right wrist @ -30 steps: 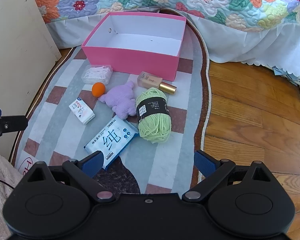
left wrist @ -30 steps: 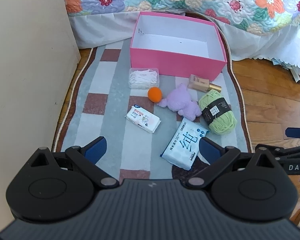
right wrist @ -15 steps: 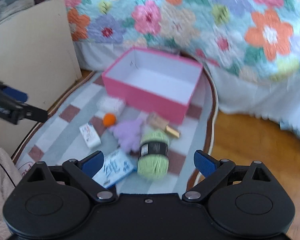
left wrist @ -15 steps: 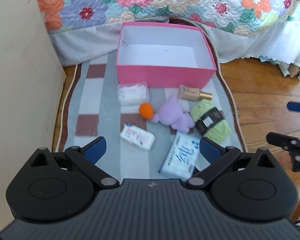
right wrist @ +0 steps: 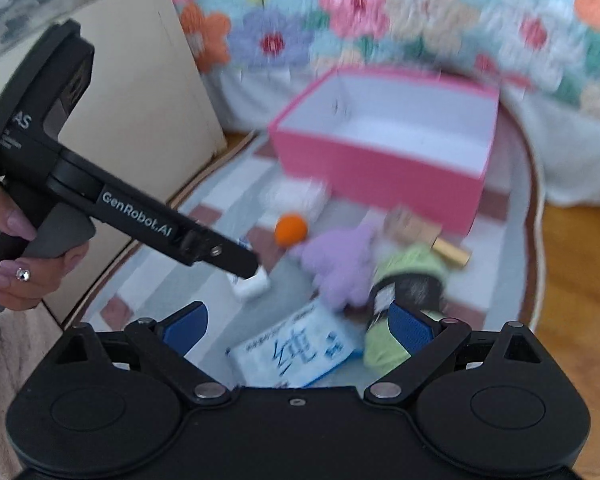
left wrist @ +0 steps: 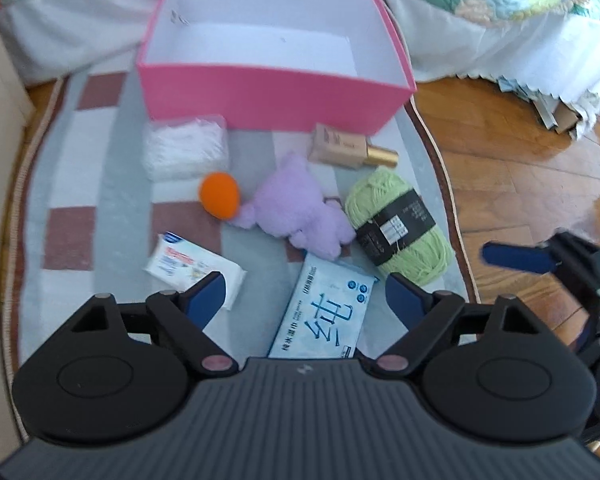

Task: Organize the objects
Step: 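Move both grippers toward the blue-and-white wet-wipes pack, then close the left gripper on the wipes pack while the right gripper clamps its other end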

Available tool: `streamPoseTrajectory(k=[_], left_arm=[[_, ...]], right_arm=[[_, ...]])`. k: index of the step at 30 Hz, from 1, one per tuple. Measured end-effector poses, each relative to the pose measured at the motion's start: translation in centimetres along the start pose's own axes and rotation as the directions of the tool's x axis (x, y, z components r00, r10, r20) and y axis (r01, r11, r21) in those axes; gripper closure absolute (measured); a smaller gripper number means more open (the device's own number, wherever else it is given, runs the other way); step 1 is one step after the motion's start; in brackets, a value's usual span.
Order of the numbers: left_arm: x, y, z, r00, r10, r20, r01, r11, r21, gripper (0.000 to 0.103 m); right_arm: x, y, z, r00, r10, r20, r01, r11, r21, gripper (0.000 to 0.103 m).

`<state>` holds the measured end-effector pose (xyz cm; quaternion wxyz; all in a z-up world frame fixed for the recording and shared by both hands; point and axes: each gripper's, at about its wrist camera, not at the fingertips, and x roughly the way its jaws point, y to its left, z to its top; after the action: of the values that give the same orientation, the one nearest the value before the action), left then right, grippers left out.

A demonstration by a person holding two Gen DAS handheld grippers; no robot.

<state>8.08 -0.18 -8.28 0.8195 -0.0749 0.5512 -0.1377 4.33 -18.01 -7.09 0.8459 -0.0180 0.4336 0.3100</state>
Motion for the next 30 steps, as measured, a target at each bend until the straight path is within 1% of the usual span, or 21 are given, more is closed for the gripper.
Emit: streamPoseTrajectory(k=[2, 5, 7, 9, 11, 13, 14, 15, 17, 18, 20, 21, 22, 23, 24, 25, 26, 27, 29, 30], left_arm=[[1.4, 0.0, -0.3, 1.000, -0.010, -0.008, 0.010, 1.000, 0.020, 0.020], [3.0, 0.2, -0.7, 1.000, -0.016, -0.017, 0.016, 0.999, 0.044, 0.025], [4.0, 0.6, -1.0, 0.999, -0.023, -0.038, 0.025, 0.999, 0.036, 0.026], [5.0, 1.0, -1.4, 0.997, -0.036, -0.074, 0.036, 0.999, 0.008, 0.026], [5.7, 1.3, -1.8, 0.995, -0.044, -0.086, 0.044, 0.999, -0.008, 0.027], [6.4, 1.3, -2.3, 0.994, -0.046, -0.095, 0.045, 0.999, -0.015, 0.028], [6.7, 1.3, -2.5, 0.994, -0.049, -0.100, 0.047, 0.999, -0.022, 0.032], [7.0, 1.2, -2.7, 0.993, -0.053, -0.106, 0.051, 0.998, -0.027, 0.034], [7.9, 1.2, -3.1, 0.989, -0.064, -0.132, 0.060, 0.998, -0.029, 0.043], [8.3, 1.3, -3.3, 0.988, -0.064, -0.143, 0.060, 0.998, -0.036, 0.044], [9.0, 1.4, -3.5, 0.987, -0.057, -0.152, 0.051, 0.998, -0.049, 0.049], [9.2, 1.5, -3.6, 0.988, -0.054, -0.147, 0.046, 0.997, -0.055, 0.050], [9.3, 1.6, -3.6, 0.990, -0.047, -0.133, 0.040, 0.997, -0.061, 0.053], [9.3, 1.8, -3.6, 0.994, -0.033, -0.102, 0.026, 0.997, -0.071, 0.058], [9.3, 1.9, -3.4, 0.998, -0.012, -0.068, 0.007, 0.997, -0.079, 0.059], [9.4, 2.1, -3.2, 0.999, 0.004, -0.047, -0.007, 0.997, -0.079, 0.064], [9.5, 2.3, -3.1, 0.999, 0.002, -0.039, -0.006, 0.996, -0.084, 0.065], [9.6, 2.5, -3.0, 0.999, -0.019, -0.038, 0.014, 0.994, -0.106, 0.066], [9.9, 2.9, -3.2, 0.994, -0.094, -0.058, 0.084, 0.984, -0.158, 0.071], [10.0, 3.0, -3.5, 0.990, -0.126, -0.069, 0.112, 0.977, -0.182, 0.070]], right_arm=[[1.8, -0.8, -0.6, 0.997, 0.035, -0.062, -0.031, 0.997, 0.069, 0.004], [4.2, -2.1, -2.0, 0.984, 0.095, -0.148, -0.066, 0.979, 0.191, 0.004], [5.5, -2.2, -2.9, 0.974, 0.107, -0.200, -0.063, 0.975, 0.214, 0.004], [6.2, -1.8, -3.5, 0.966, 0.114, -0.231, -0.063, 0.974, 0.219, 0.004], [7.1, -1.5, -4.2, 0.953, 0.140, -0.269, -0.078, 0.970, 0.232, 0.007], [8.0, -1.2, -4.8, 0.941, 0.154, -0.303, -0.075, 0.963, 0.257, 0.013], [8.4, -1.1, -5.1, 0.934, 0.155, -0.322, -0.068, 0.962, 0.265, 0.014], [8.7, -1.1, -5.2, 0.932, 0.152, -0.330, -0.062, 0.962, 0.267, 0.014], [9.2, -1.2, -5.7, 0.935, 0.139, -0.326, -0.052, 0.963, 0.264, 0.014], [9.4, -1.4, -5.9, 0.936, 0.135, -0.324, -0.047, 0.963, 0.267, 0.014], [9.3, -1.6, -5.8, 0.948, 0.127, -0.293, -0.045, 0.961, 0.272, 0.017], [9.3, -1.6, -5.7, 0.950, 0.120, -0.287, -0.040, 0.962, 0.268, 0.022], [9.2, -1.6, -5.7, 0.956, 0.110, -0.274, -0.037, 0.966, 0.257, 0.029], [9.1, -1.5, -5.8, 0.960, 0.108, -0.259, -0.043, 0.969, 0.244, 0.035], [9.1, -1.5, -5.8, 0.962, 0.105, -0.253, -0.047, 0.973, 0.225, 0.043], [8.9, -1.3, -5.8, 0.965, 0.090, -0.244, -0.040, 0.979, 0.202, 0.047], [8.8, -1.2, -5.9, 0.968, 0.083, -0.238, -0.038, 0.981, 0.188, 0.049], [8.6, -1.2, -5.9, 0.968, 0.084, -0.234, -0.042, 0.983, 0.179, 0.058], [8.3, -1.2, -5.9, 0.970, 0.079, -0.229, -0.041, 0.985, 0.165, 0.062], [8.2, -1.1, -5.9, 0.972, 0.069, -0.225, -0.035, 0.988, 0.153, 0.067]])
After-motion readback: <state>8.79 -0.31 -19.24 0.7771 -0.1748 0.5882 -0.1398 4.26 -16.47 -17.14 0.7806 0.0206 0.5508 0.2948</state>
